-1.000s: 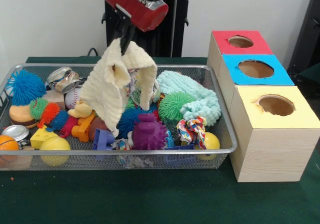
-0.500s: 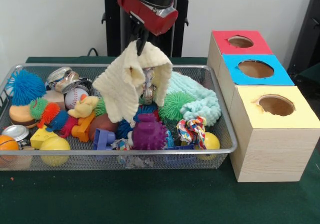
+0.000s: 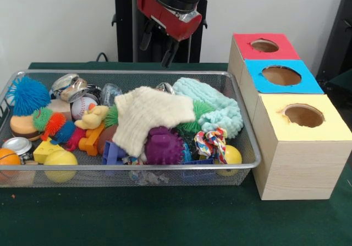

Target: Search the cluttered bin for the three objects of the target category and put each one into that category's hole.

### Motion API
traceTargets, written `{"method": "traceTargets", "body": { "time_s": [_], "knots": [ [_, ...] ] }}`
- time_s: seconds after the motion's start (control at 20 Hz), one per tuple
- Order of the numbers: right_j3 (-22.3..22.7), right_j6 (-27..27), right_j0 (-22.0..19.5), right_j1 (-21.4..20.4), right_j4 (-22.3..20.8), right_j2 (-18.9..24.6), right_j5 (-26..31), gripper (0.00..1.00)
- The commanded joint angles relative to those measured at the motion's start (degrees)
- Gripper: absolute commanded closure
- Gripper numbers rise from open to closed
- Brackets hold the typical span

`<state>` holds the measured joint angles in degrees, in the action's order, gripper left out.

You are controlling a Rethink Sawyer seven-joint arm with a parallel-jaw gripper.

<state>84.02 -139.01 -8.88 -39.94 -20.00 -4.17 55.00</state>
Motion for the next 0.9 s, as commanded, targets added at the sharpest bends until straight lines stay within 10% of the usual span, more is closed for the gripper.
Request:
{"method": "traceTargets", "body": {
  "time_s": [0.05,0.9],
  "knots": [
    [5.5,-1.1,0.2,1.6,0.2,2.7,-4.5,0.00],
    [-1.0,4.0,-4.5,4.9,-5.8,1.4,-9.3,0.00]
  ]
}}
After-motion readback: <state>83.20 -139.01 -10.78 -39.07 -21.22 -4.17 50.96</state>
